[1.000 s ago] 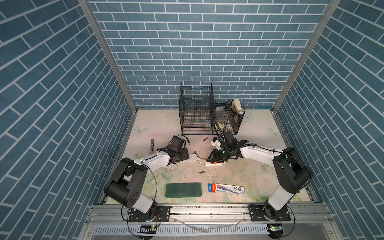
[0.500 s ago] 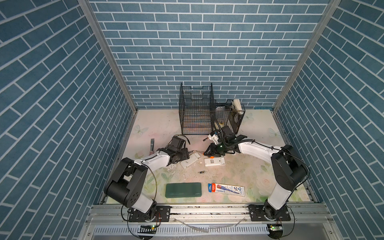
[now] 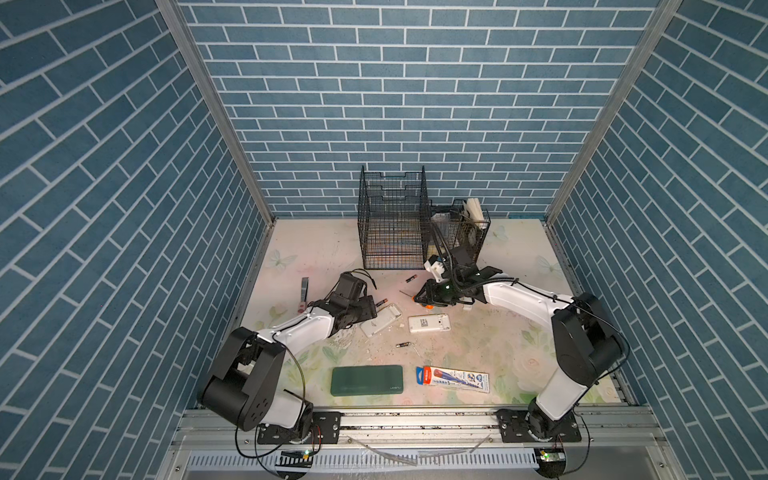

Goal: Unload the batteries from the remote control

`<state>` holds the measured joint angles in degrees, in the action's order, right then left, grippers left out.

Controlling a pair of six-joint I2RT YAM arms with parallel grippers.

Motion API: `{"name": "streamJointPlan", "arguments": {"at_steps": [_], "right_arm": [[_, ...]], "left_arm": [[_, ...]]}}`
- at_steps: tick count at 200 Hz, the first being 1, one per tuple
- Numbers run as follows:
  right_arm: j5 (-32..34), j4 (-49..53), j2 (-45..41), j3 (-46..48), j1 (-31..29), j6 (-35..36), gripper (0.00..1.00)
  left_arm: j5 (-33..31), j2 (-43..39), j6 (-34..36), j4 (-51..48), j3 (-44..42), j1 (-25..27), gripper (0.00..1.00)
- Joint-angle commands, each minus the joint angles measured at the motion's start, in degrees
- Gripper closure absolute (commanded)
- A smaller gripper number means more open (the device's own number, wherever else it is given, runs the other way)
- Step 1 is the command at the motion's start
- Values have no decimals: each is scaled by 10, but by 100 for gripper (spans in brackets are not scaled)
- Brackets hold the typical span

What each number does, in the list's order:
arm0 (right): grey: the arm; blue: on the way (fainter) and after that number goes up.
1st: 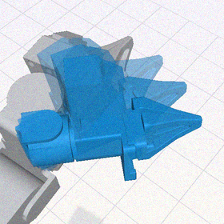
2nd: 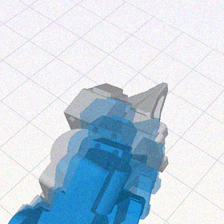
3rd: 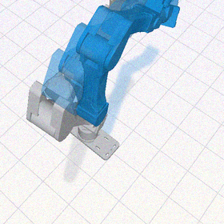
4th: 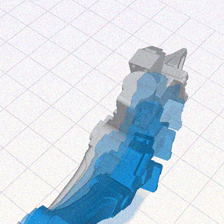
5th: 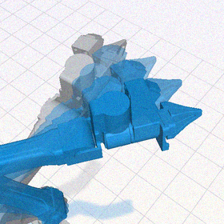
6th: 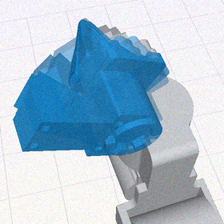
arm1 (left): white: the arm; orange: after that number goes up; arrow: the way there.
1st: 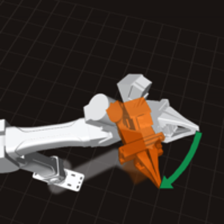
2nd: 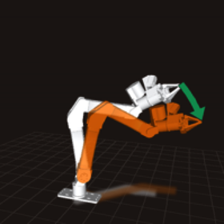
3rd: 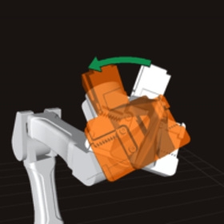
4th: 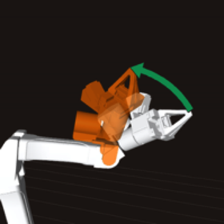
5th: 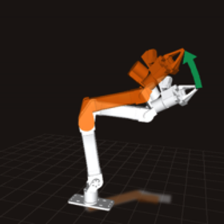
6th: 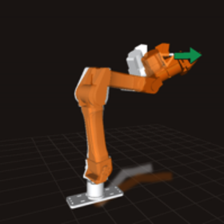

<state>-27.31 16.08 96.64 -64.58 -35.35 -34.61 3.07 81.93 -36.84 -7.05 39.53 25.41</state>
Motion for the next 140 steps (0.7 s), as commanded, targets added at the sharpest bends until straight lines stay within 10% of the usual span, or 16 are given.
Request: {"name": "streamJointPlan", "arguments": {"at_steps": [1, 140], "right_arm": [[65, -23, -36, 51, 23, -8, 100], [183, -131, -135, 294, 53, -70, 100]], "left_arm": [[2, -21, 13, -20, 2, -2, 25], [-51, -142, 23, -89, -3, -3, 23]]}}
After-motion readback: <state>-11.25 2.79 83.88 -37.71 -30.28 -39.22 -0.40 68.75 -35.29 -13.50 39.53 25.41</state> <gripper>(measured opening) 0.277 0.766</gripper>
